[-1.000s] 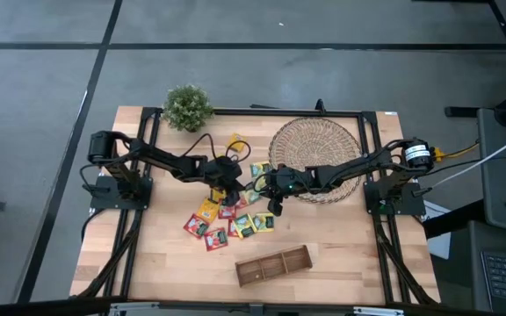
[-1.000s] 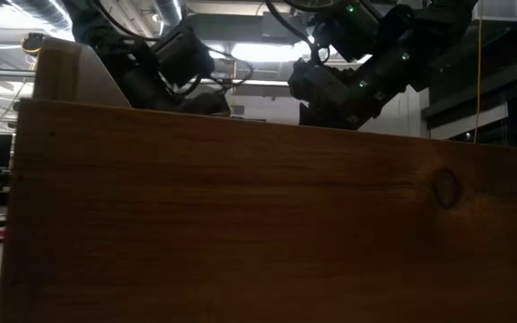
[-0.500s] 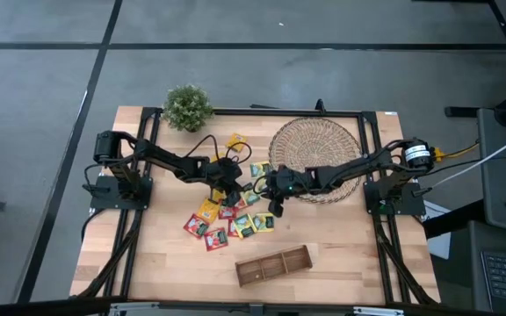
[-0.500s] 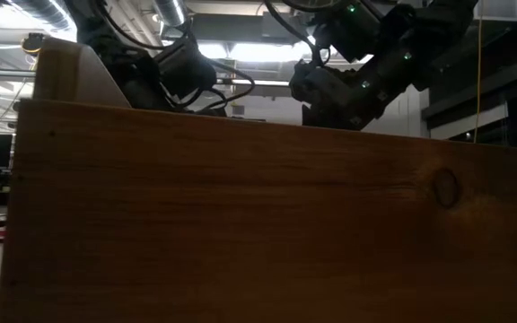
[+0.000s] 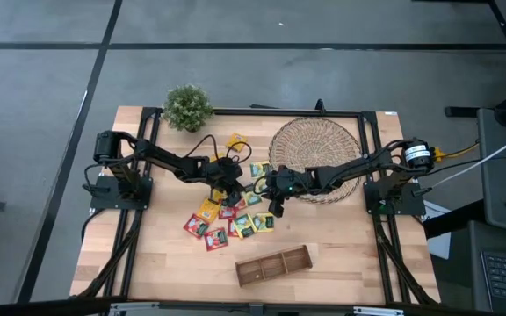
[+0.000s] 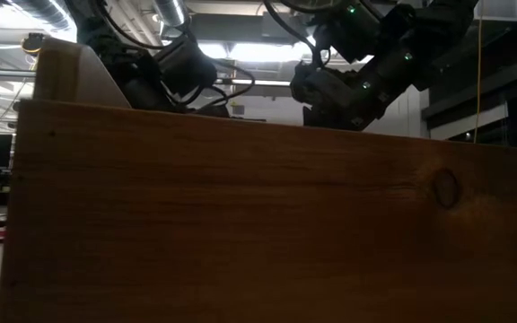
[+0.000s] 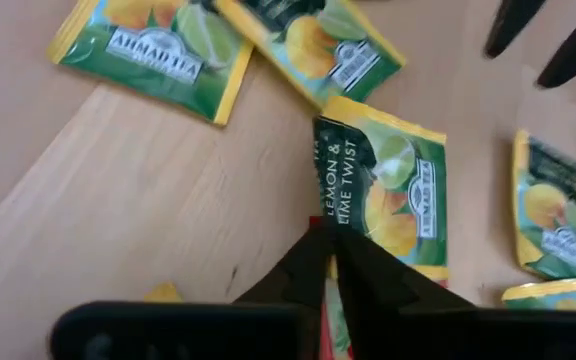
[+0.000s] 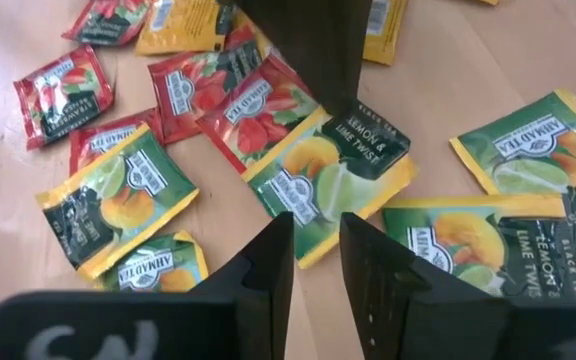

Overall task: Pick & Place Tea
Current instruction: Put the yellow tea bag into the middle slot of the wooden organizer

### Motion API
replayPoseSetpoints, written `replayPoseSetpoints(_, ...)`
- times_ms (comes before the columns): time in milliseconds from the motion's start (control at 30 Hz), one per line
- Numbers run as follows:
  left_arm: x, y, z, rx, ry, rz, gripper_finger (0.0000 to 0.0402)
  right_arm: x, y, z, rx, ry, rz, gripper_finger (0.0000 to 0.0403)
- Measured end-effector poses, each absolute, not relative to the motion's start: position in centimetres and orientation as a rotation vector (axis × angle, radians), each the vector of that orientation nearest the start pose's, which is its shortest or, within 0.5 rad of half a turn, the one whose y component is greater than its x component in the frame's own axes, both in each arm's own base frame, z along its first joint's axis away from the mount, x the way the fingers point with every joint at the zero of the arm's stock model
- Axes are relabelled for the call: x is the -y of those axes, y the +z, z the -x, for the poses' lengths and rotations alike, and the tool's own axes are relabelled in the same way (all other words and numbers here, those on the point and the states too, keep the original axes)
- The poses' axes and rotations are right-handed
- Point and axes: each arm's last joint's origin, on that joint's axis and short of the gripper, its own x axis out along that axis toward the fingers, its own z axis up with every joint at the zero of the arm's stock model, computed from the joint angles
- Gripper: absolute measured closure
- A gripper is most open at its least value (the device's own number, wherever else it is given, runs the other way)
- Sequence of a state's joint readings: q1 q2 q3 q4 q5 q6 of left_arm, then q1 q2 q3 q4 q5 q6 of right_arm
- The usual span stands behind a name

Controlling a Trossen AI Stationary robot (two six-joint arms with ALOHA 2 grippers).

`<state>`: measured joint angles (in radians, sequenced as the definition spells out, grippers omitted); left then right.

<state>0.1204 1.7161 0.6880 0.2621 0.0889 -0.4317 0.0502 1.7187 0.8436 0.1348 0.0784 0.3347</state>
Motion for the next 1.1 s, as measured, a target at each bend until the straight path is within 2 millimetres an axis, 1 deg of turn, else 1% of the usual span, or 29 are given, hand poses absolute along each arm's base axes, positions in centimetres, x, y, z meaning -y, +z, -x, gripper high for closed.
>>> replayPoseSetpoints(133,-3.3,12.1,-30.5,-0.731,0.177,0.494,0.0398,-1.4,15.0,-33.3,-0.731,-0.15,-0.271,0.0316)
replayPoseSetpoints(267,-2.8,12.9,-30.5,-0.708,0.153,0.487,0.0399,-1.5,15.1,-33.0,-0.754,-0.133,-0.278,0.0316)
replayPoseSetpoints(467,-1.1,15.1,-30.3,-0.65,0.072,0.508,0.04,-1.4,17.2,-31.1,-0.819,-0.162,-0.276,0.0316)
replayPoseSetpoints(600,0.7,17.0,-30.5,-0.609,0.008,0.508,0.04,-1.2,18.8,-29.7,-0.838,-0.209,-0.285,0.0316)
replayPoseSetpoints(800,3.8,20.0,-31.6,-0.543,-0.101,0.516,0.04,-1.1,20.1,-28.1,-0.879,-0.244,-0.313,0.0316)
replayPoseSetpoints(933,6.0,21.3,-32.0,-0.534,-0.117,0.536,0.04,-1.0,20.4,-27.1,-0.935,-0.267,-0.326,0.0316)
replayPoseSetpoints(1100,8.5,22.4,-32.1,-0.516,-0.112,0.591,0.04,-1.0,19.9,-26.3,-1.025,-0.291,-0.317,0.0316)
